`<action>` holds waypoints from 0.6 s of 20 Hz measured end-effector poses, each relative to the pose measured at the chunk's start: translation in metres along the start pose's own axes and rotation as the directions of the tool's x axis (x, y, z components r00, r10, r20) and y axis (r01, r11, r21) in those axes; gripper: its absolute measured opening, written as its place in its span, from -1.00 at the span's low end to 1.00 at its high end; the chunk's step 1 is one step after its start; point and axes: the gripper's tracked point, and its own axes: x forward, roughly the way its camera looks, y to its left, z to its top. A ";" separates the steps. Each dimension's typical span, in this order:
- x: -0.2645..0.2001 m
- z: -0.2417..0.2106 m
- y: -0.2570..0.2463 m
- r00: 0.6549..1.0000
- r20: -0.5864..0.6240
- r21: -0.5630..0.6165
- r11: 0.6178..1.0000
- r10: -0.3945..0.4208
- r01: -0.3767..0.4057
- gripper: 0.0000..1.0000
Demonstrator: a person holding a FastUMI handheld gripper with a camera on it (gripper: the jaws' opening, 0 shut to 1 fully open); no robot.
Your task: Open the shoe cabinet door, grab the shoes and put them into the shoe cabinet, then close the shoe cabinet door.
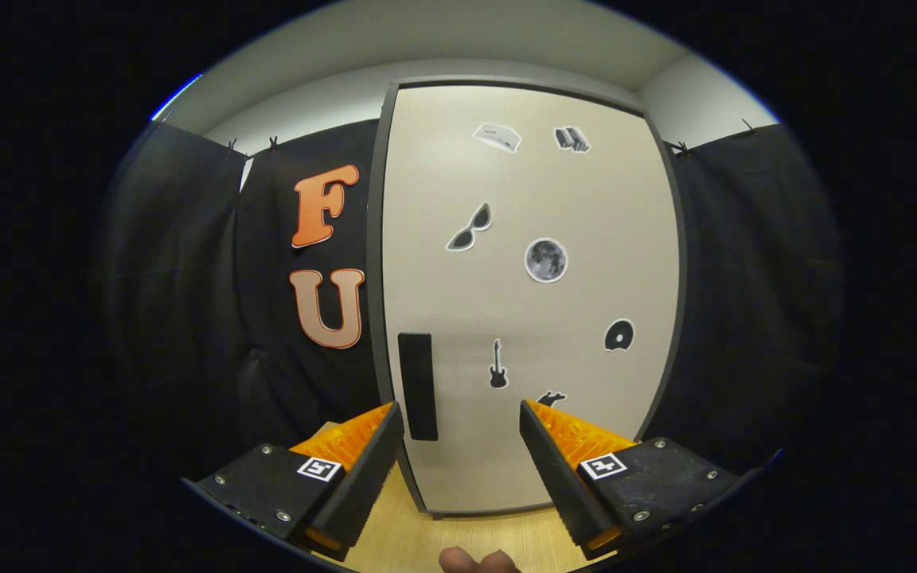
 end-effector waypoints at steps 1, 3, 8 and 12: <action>-0.011 0.005 -0.006 1.000 0.009 0.004 1.000 -0.008 0.008 0.87; -0.031 0.015 -0.020 0.999 0.039 0.010 1.000 -0.030 0.029 0.87; -0.073 0.027 -0.065 0.995 0.087 0.029 0.998 -0.051 0.049 0.87; -0.109 0.022 -0.103 0.996 0.082 0.057 0.998 -0.037 0.033 0.87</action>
